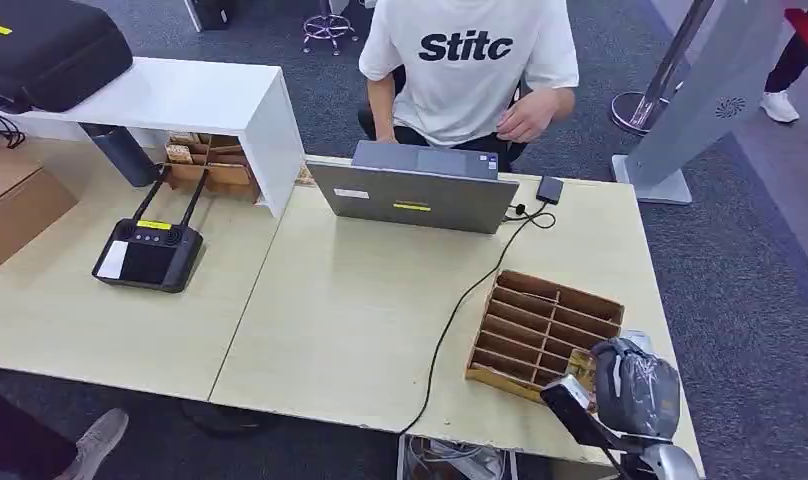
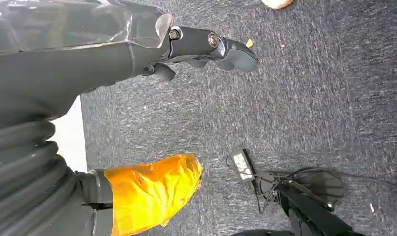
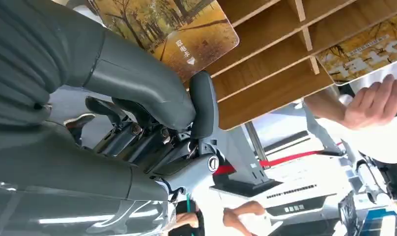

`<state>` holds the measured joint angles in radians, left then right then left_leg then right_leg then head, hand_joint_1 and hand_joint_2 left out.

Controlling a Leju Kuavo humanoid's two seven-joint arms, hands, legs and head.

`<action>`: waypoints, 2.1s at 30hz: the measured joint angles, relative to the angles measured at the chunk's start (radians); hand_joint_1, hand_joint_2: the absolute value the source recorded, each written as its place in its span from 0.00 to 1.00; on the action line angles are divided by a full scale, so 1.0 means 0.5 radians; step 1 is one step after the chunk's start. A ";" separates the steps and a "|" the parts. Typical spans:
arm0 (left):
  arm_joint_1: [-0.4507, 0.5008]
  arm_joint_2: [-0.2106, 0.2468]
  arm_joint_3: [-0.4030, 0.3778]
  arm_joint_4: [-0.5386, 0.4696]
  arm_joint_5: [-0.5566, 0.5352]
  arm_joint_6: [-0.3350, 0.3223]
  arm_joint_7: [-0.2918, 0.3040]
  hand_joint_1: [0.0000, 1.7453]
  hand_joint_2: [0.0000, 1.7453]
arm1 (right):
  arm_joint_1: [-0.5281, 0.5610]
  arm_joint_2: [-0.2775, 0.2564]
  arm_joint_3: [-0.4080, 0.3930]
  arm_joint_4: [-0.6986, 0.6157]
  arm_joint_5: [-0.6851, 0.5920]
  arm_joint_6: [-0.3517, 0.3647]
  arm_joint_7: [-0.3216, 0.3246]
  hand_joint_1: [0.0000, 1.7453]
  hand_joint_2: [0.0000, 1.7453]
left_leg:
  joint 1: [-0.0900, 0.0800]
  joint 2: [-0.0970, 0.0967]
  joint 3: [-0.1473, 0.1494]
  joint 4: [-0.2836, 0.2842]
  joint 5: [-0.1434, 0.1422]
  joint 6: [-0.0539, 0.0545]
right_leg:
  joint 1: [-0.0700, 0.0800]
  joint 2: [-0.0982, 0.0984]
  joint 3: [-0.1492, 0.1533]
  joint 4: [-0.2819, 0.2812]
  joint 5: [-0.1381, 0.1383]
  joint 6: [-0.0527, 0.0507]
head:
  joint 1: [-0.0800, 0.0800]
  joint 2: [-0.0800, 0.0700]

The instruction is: Pass the card to the sensor for recognition and then transmit it.

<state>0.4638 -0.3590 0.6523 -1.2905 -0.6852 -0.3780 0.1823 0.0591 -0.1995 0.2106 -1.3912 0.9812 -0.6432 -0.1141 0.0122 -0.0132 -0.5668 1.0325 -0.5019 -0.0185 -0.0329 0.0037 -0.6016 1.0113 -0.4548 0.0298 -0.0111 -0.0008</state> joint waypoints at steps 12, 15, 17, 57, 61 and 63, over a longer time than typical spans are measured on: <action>-0.002 0.000 0.006 0.006 -0.018 -0.008 -0.014 0.00 1.00 | -0.003 0.002 -0.009 -0.004 -0.008 0.001 -0.011 1.00 1.00 | 0.000 0.000 0.000 0.000 0.000 0.000 | 0.000 0.000 0.000 0.000 0.000 0.000 | 0.000 0.000; -0.010 0.000 0.018 0.006 -0.036 -0.018 -0.036 0.00 1.00 | -0.015 0.008 -0.013 -0.004 -0.037 -0.010 -0.054 1.00 1.00 | 0.000 0.000 0.000 0.000 0.000 0.000 | 0.000 0.000 0.000 0.000 0.000 0.000 | 0.000 0.000; -0.018 0.000 0.031 0.008 -0.050 -0.022 -0.040 0.00 1.00 | -0.025 0.016 -0.018 -0.013 -0.053 -0.024 -0.079 1.00 1.00 | 0.000 0.000 0.000 0.000 0.000 0.000 | 0.000 0.000 0.000 0.000 0.000 0.000 | 0.000 0.000; -0.596 0.185 0.500 0.835 -0.715 0.154 -0.699 0.00 1.00 | -1.757 0.091 0.210 0.313 -0.011 0.446 0.205 1.00 1.00 | 0.001 0.000 -0.006 0.000 0.024 -0.004 | 0.000 0.000 -0.004 0.003 0.019 -0.006 | -0.001 0.000; -0.650 0.225 0.522 0.972 -0.687 0.176 -0.703 0.00 1.00 | -2.046 0.127 0.340 0.757 0.121 0.539 0.342 1.00 1.00 | 0.001 -0.003 -0.006 0.000 0.025 -0.006 | 0.000 -0.001 -0.004 0.003 0.021 -0.004 | 0.001 0.000; -0.658 0.231 0.540 1.016 -0.676 0.174 -0.692 0.00 1.00 | -2.145 0.151 0.395 0.936 0.163 0.550 0.380 1.00 1.00 | 0.001 -0.003 -0.006 0.000 0.025 -0.006 | 0.000 -0.001 -0.005 0.003 0.021 -0.004 | 0.000 0.000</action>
<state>0.1346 -0.2434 0.9224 -0.7828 -1.0231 -0.2911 -0.1636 -1.0135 -0.1240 0.4079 -0.9230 1.0628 -0.3681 0.0759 0.0125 -0.0146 -0.5700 1.0328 -0.4892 -0.0212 -0.0328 0.0032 -0.6039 1.0130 -0.4442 0.0276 -0.0111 -0.0008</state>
